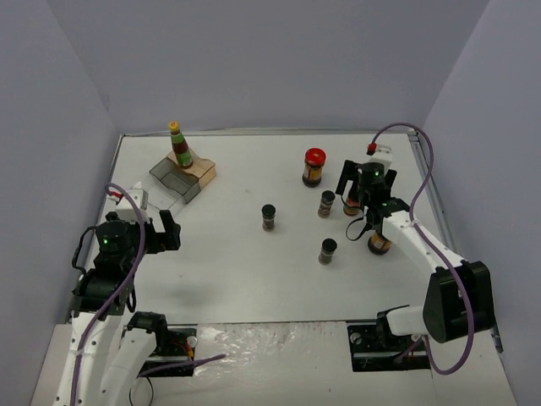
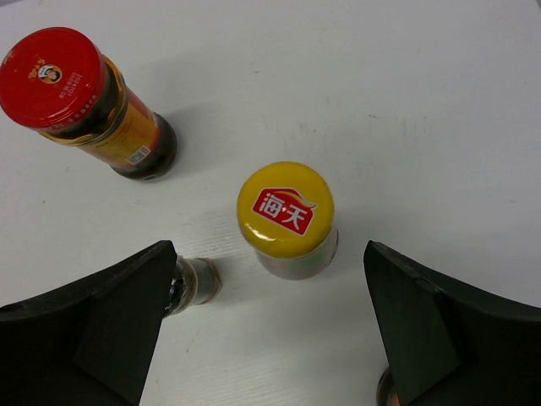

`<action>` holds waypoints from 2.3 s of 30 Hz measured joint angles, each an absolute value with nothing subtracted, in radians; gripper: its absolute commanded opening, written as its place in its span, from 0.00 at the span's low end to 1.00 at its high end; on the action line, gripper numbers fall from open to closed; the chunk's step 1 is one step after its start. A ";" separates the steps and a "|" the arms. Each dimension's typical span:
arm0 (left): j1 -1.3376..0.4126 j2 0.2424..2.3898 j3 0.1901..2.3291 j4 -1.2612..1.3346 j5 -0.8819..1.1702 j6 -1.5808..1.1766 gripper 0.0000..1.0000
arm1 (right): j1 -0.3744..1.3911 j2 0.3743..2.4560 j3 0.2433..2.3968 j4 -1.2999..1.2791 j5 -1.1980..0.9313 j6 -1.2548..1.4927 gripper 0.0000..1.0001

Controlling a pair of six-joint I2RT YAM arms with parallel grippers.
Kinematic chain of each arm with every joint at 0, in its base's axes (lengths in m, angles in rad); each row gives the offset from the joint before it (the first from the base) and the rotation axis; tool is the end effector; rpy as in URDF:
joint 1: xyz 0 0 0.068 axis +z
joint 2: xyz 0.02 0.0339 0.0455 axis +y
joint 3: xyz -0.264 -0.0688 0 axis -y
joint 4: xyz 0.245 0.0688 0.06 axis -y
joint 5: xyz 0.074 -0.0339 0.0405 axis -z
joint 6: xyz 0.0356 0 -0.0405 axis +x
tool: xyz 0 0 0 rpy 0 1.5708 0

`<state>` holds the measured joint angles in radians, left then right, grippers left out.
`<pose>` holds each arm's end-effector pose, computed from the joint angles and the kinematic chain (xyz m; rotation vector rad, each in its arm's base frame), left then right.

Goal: Organize the condiment bottles

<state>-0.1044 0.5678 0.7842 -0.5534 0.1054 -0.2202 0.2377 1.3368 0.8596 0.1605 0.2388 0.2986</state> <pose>0.1260 -0.0170 0.3305 -0.0393 1.9183 -0.3196 0.3005 0.0641 0.2773 0.2198 1.8678 0.1430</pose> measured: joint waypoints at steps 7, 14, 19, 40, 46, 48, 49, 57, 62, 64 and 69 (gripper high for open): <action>-0.109 0.508 0.783 -0.608 0.104 -0.220 0.97 | 0.204 1.380 0.807 0.266 0.213 0.269 0.72; -0.112 0.555 0.783 -0.628 0.107 -0.220 0.97 | 0.204 1.391 0.778 0.315 0.200 0.236 0.32; -0.112 0.562 0.783 -0.632 0.109 -0.220 0.97 | 0.204 1.388 0.776 0.320 0.202 0.216 0.01; -0.112 0.583 0.881 -0.659 0.103 -0.220 0.97 | 0.476 1.224 1.239 -0.049 0.103 0.050 0.00; -0.112 0.582 0.898 -0.665 0.099 -0.220 0.97 | 0.690 1.447 1.462 -0.046 -0.004 -0.033 0.00; -0.112 0.581 0.899 -0.667 0.099 -0.220 0.97 | 0.733 1.534 1.496 -0.032 -0.059 -0.050 0.00; -0.112 0.581 0.899 -0.670 0.099 -0.221 0.97 | 0.748 1.571 1.501 -0.029 -0.085 -0.057 0.00; -0.112 0.570 0.899 -0.678 0.100 -0.245 0.97 | 0.803 1.824 1.509 0.021 -0.219 -0.099 0.00; -0.112 0.565 0.899 -0.677 0.101 -0.260 0.97 | 0.816 1.917 1.505 0.110 -0.265 -0.107 0.00; -0.112 0.565 0.895 -0.676 0.101 -0.265 0.97 | 0.819 1.927 1.493 0.152 -0.277 -0.107 0.00; -0.112 0.564 0.868 -0.662 0.110 -0.282 0.97 | 0.822 1.929 1.417 0.305 -0.301 -0.103 0.00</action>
